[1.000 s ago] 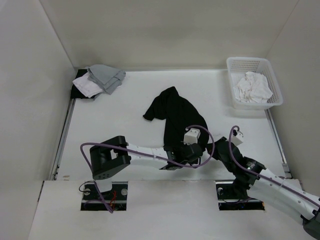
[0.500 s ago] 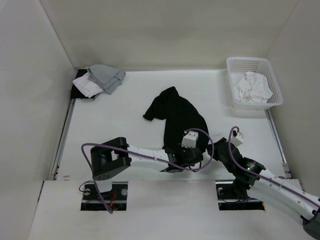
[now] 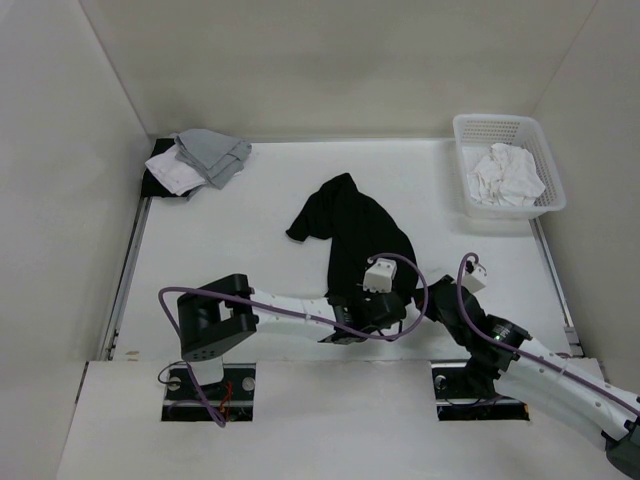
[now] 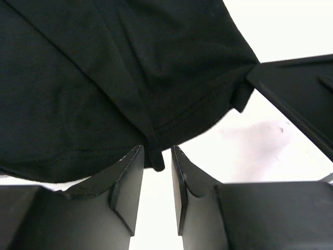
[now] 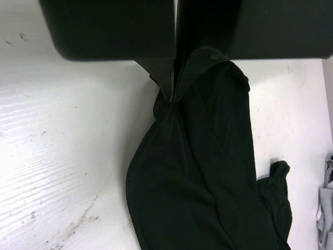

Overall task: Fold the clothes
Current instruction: Flatten the tank top out

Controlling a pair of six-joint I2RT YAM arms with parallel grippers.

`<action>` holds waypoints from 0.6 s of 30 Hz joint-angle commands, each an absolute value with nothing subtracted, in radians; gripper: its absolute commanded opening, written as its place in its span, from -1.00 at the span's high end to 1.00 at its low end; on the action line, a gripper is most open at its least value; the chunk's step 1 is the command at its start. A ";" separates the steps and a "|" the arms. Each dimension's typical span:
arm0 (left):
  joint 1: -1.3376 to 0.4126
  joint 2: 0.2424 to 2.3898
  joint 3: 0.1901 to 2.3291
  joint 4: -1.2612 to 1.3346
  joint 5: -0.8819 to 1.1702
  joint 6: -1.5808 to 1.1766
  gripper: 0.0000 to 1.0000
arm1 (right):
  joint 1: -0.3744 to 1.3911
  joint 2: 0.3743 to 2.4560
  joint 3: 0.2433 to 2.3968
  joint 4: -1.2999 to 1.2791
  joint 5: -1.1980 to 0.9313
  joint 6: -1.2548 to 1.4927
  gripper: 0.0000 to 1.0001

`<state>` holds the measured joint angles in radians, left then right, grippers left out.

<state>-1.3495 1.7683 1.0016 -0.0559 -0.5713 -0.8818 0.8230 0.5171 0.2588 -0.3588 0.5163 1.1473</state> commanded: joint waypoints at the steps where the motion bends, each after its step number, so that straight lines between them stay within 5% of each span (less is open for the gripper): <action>1: -1.337 1.747 1.006 -0.032 -0.581 -0.888 0.50 | 0.820 0.509 0.258 -0.337 0.534 1.137 1.00; 10: -1.323 1.787 1.019 0.003 -0.490 -0.881 0.42 | 0.820 0.514 0.258 -0.333 0.534 1.132 1.00; 18: -1.315 1.796 1.015 -0.020 -0.466 -0.899 0.57 | 0.820 0.517 0.258 -0.331 0.534 1.131 1.00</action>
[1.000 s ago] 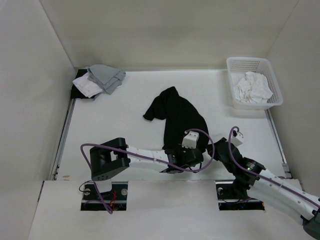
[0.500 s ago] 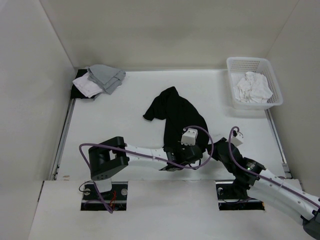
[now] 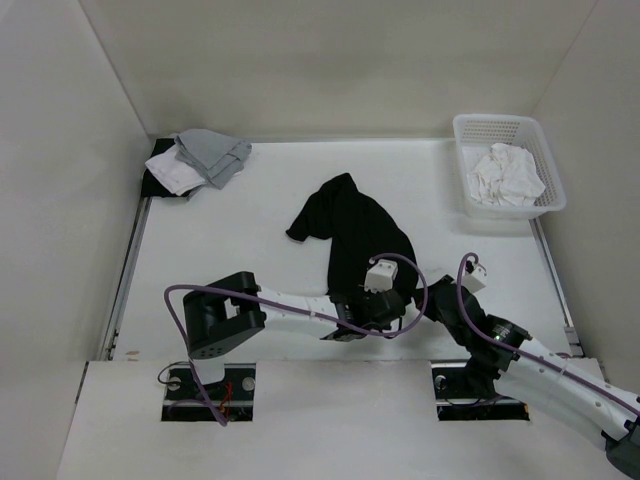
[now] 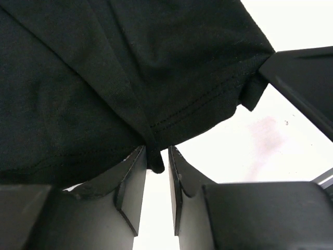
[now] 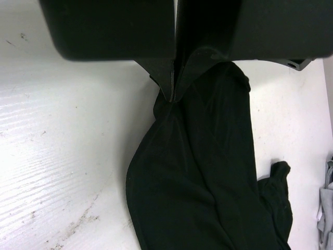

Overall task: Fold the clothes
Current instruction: Flatten the tank top out

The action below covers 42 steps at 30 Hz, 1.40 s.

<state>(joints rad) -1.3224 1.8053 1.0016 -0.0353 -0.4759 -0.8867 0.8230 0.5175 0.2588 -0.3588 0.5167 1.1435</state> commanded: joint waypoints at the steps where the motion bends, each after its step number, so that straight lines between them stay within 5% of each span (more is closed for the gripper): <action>1: -1.315 1.796 1.015 -0.028 -0.468 -0.903 0.57 | 0.820 0.517 0.258 -0.331 0.534 1.131 1.00; 8: -1.308 1.741 1.005 -0.032 -0.518 -0.899 0.95 | 0.820 0.515 0.258 -0.328 0.534 1.129 1.00; 14: -1.236 1.328 0.942 -0.075 -0.687 -0.738 1.00 | 0.834 0.473 0.343 -0.334 0.564 1.045 1.00; 20: -1.079 0.843 1.014 -0.126 -0.768 -0.545 1.00 | 0.922 0.408 0.690 -0.411 0.716 0.795 1.00; 26: -1.082 0.660 1.143 0.045 -0.867 -0.336 1.00 | 1.096 0.485 1.107 -0.330 0.946 0.464 1.00; 35: -1.049 0.733 1.316 0.342 -0.873 -0.078 1.00 | 1.328 0.716 1.483 0.162 1.022 -0.151 1.00; 42: -0.820 0.928 1.180 0.332 -0.824 -0.190 1.00 | 1.003 0.900 1.424 0.191 0.872 -0.123 1.00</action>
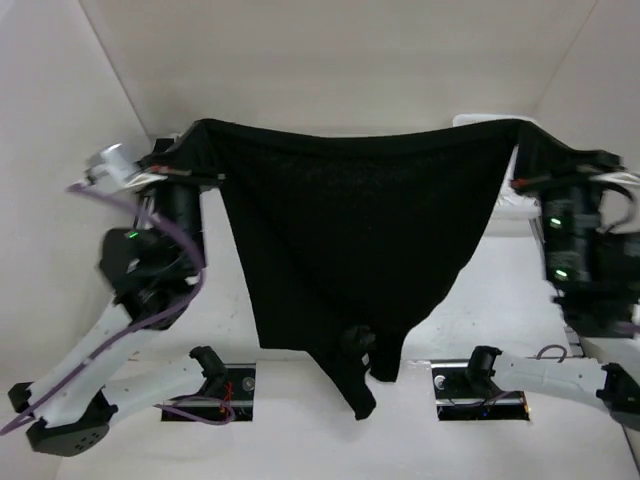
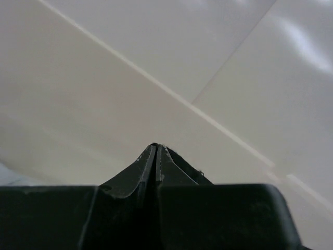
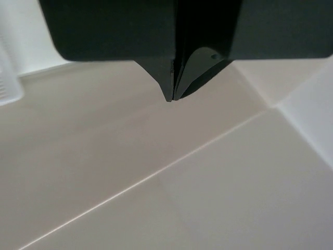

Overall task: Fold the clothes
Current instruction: Flatten the tank top out

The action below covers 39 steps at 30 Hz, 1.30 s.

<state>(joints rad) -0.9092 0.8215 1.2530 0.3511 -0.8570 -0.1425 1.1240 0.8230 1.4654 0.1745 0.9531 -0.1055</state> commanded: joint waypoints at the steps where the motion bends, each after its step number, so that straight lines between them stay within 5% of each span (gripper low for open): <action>1: -0.779 0.951 1.169 0.299 -0.798 -0.237 1.00 | 0.919 0.929 1.405 0.143 0.817 -0.044 1.00; 5: -0.472 1.098 1.175 0.135 -0.585 -0.529 1.00 | 0.575 1.078 1.382 -0.009 0.452 0.304 1.00; 9: -0.349 1.213 1.265 0.121 -0.526 -0.586 1.00 | 0.371 1.285 1.481 -0.038 0.212 0.437 1.00; 17: -0.228 1.482 1.624 0.083 -0.436 -0.577 1.00 | 0.286 1.738 2.168 -0.288 0.117 0.430 1.00; 24: -0.197 1.496 1.752 0.089 -0.385 -0.569 1.00 | 0.289 1.940 2.729 -0.454 0.115 0.405 1.00; 31: -0.188 1.411 1.747 0.129 -0.350 -0.517 1.00 | 0.320 1.729 2.475 -0.407 0.146 0.345 1.00; 39: -0.370 1.047 1.105 0.308 -0.511 -0.476 1.00 | 0.372 1.165 1.388 -0.094 0.167 0.385 1.00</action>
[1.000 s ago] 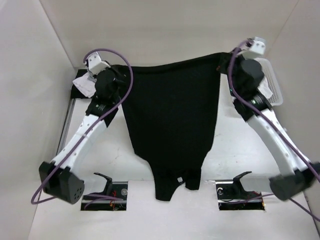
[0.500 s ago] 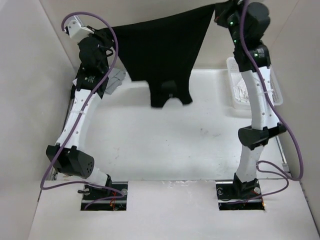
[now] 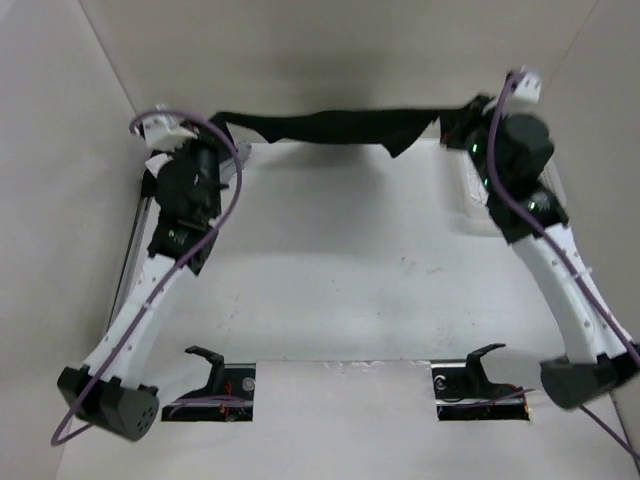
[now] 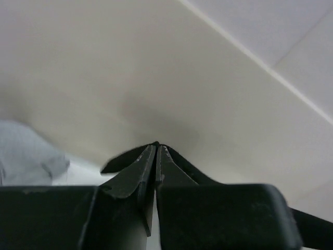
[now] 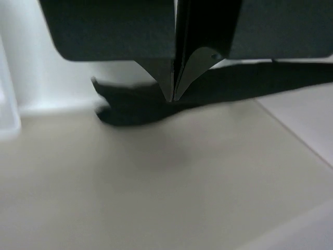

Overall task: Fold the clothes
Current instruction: Flatten the tank top out

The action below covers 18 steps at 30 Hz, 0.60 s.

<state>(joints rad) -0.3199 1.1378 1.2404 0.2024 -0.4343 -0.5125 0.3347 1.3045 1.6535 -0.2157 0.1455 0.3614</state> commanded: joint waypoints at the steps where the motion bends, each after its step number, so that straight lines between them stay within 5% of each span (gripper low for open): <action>1: -0.402 1.004 1.032 0.311 -0.532 -0.474 1.00 | 0.393 1.090 1.250 -0.075 0.188 0.426 1.00; 9: -0.704 0.510 0.548 0.039 -0.742 -0.589 0.99 | 0.678 0.619 0.686 -0.236 0.336 0.598 1.00; 14: -0.907 0.188 0.483 -0.393 -0.883 -0.757 0.96 | 0.904 0.416 0.519 -0.493 0.377 0.812 1.00; 18: -0.984 0.161 0.495 -0.642 -0.945 -0.955 0.96 | 1.091 0.353 0.454 -0.627 0.443 1.017 1.00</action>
